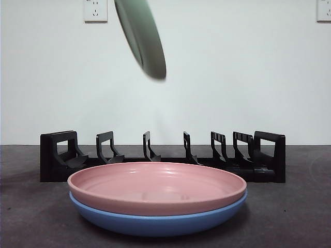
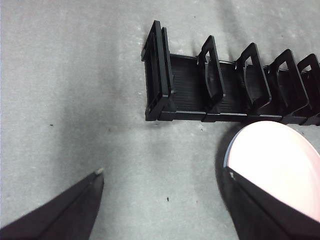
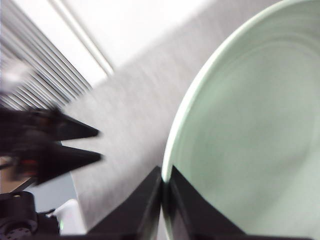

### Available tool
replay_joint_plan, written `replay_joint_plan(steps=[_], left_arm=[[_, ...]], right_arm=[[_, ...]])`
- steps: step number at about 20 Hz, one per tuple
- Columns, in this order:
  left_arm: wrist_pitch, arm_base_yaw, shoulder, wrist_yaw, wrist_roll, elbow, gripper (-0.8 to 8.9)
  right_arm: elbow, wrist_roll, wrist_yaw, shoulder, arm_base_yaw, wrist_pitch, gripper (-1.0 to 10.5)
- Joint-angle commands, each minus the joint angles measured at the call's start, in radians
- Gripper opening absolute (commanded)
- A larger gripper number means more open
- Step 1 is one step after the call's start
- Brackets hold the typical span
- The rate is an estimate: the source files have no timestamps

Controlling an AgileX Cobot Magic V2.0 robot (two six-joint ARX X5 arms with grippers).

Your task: Place the plate

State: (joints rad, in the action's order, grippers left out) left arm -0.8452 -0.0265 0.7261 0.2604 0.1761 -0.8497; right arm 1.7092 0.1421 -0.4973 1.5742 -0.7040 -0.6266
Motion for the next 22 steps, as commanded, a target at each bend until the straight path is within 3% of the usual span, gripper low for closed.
replay_joint_plan(steps=[1,6,11,13,15,17,22], left_arm=[[0.008,0.000,0.005,-0.003,-0.005,-0.010,3.76],[0.007,0.000,0.005,-0.003,-0.003,-0.010,3.76],[0.007,0.000,0.005,-0.003,-0.002,-0.010,3.76],[0.006,0.000,0.005,-0.003,0.000,-0.010,3.76],[0.004,0.000,0.005,-0.003,0.001,-0.010,3.76],[0.004,0.000,0.005,-0.003,0.001,-0.010,3.76],[0.005,0.000,0.005,-0.003,0.001,-0.010,3.76]], right_arm=[[-0.061,-0.084,0.009,-0.088,-0.047,0.109,0.1],[-0.459,-0.098,0.143,-0.376,-0.152,0.506,0.1],[-0.765,-0.097,0.355,-0.578,-0.279,0.642,0.1],[-0.842,-0.105,0.488,-0.626,-0.352,0.634,0.1],[-0.868,-0.145,0.551,-0.639,-0.423,0.550,0.1],[-0.868,-0.197,0.558,-0.632,-0.477,0.425,0.1],[-0.866,-0.210,0.558,-0.576,-0.565,0.149,0.1]])
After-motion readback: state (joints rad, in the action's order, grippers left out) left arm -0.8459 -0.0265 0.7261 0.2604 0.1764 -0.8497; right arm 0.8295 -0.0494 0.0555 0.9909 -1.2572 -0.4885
